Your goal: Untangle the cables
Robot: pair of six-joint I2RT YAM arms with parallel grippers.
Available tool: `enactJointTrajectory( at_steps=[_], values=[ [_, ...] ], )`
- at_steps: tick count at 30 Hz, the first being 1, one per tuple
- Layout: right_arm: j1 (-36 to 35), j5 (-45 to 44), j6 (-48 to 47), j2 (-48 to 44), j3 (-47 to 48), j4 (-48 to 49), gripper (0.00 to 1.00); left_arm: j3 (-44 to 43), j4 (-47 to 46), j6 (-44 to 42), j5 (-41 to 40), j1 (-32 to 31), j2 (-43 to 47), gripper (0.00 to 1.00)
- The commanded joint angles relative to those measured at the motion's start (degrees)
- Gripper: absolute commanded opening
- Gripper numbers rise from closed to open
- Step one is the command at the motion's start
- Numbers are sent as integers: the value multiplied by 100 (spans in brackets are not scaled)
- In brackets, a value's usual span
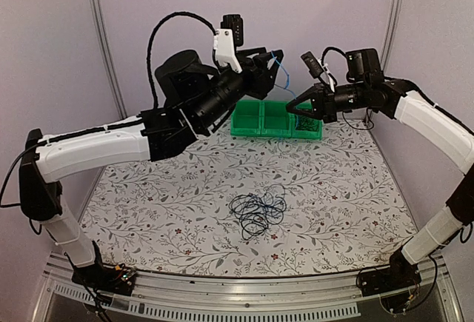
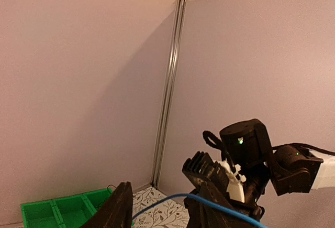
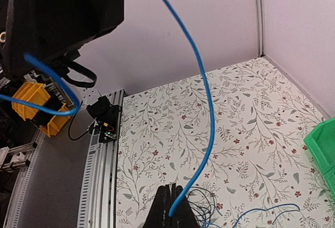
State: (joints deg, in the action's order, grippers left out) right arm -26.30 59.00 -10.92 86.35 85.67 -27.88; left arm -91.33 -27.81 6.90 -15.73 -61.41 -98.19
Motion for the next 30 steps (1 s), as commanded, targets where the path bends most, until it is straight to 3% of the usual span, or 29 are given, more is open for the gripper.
enactJointTrajectory(
  at_steps=[1,12,22,30],
  values=[
    [7,-995,-356,298,426,444,0,896,318,367,-389,16,754,51],
    [364,-1839,-270,2021,1524,1581,0,3296,1460,1825,-1186,-193,2548,53],
    [687,-2283,-101,3746,3036,2290,0,3326,2203,2214,-1671,-521,2856,52],
    [845,-2829,-63,4779,3523,3118,0,3285,2443,2468,-1988,-768,2870,52]
  ],
)
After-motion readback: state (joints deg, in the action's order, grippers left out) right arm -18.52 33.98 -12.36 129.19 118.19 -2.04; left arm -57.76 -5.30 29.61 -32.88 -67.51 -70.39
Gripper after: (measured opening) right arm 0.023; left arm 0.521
